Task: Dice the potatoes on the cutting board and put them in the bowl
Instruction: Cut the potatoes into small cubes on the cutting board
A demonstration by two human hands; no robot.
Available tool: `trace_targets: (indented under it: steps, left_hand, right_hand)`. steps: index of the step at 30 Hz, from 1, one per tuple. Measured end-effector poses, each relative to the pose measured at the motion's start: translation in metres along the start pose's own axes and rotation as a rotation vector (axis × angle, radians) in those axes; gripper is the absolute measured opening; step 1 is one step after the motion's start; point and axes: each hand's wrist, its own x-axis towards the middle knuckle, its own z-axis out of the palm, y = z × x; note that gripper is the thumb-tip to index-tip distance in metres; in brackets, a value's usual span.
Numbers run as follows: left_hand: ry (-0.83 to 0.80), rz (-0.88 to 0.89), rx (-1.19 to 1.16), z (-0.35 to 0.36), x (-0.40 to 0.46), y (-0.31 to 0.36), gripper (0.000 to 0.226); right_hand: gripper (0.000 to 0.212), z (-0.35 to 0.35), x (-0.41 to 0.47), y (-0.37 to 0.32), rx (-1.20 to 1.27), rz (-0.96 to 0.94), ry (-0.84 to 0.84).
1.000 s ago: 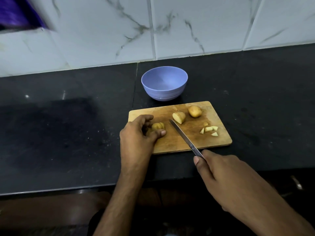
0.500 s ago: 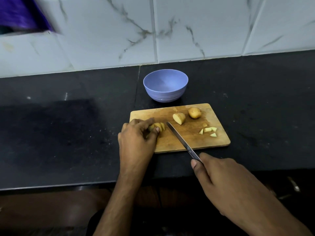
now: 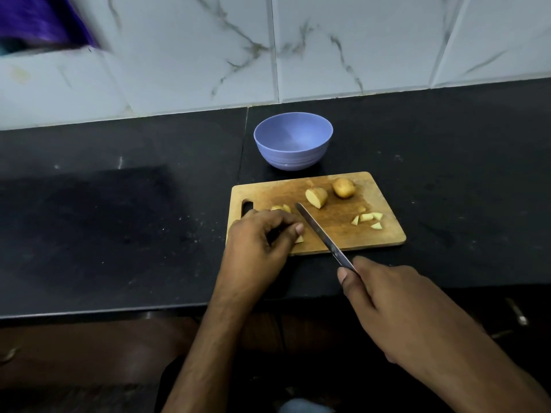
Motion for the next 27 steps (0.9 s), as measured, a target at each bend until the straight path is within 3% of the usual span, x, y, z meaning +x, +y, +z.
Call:
trace_targets:
  steps: [7,11,21,27]
  left_hand:
    - [0.015,0.009,-0.026,0.000,0.001,-0.004,0.019]
    - [-0.069,0.020,0.046,-0.003,-0.006,-0.006,0.027]
    - [0.059,0.032,0.184,0.015,-0.007,0.000,0.015]
    - [0.077,0.046,0.143,0.017,-0.008,-0.004,0.014]
  right_hand:
    - [0.034,0.001,-0.001,0.005,-0.004,0.030,-0.008]
    - [0.032,-0.001,-0.001,0.005,-0.004,0.024,-0.025]
    - [0.030,0.008,0.000,0.000,0.016,-0.003,-0.016]
    - [0.027,0.005,0.000,0.001,-0.016,-0.021,-0.031]
